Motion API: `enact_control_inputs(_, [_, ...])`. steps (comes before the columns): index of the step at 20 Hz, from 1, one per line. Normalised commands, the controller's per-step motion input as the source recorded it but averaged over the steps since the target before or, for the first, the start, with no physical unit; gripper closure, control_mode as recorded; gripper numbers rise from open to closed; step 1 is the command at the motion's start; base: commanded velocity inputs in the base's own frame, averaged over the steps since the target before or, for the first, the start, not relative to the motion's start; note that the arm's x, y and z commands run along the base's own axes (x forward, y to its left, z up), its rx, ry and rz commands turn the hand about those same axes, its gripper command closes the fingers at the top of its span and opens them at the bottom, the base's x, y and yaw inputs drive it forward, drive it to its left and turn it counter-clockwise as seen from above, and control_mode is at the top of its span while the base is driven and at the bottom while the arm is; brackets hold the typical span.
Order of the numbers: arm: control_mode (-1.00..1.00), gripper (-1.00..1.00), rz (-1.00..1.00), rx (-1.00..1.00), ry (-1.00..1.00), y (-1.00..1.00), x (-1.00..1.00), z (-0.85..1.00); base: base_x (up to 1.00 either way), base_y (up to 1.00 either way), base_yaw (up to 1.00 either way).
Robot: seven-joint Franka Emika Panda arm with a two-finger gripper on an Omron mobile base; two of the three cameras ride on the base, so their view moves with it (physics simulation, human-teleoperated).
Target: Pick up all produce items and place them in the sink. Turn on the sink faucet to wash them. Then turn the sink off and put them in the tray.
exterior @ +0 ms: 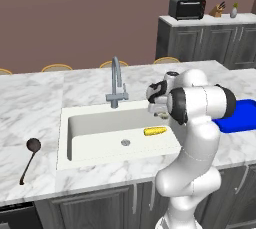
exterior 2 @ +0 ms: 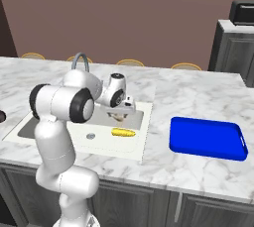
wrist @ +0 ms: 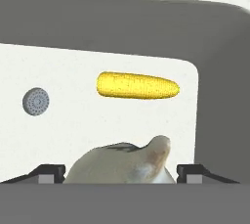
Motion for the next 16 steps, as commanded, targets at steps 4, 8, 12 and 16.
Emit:
enact_control_inputs(4, [-1.00, 1.00, -0.11, -0.09, 0.02, -0.62, 0.03, 0.26, 0.00, 0.00, 0.00])
enact_control_inputs(8, [-1.00, 1.00, -0.12, -0.09, 0.05, -0.81, 0.17, 0.12, 0.00, 0.00, 0.00])
enact_control_inputs(12, [-1.00, 1.00, -0.11, -0.06, 0.05, -0.91, 0.19, 0.17, 0.00, 0.00, 0.00])
enact_control_inputs(16, [-1.00, 1.00, -0.08, -0.01, 0.00, -0.85, 0.03, 0.36, 0.00, 0.00, 0.00])
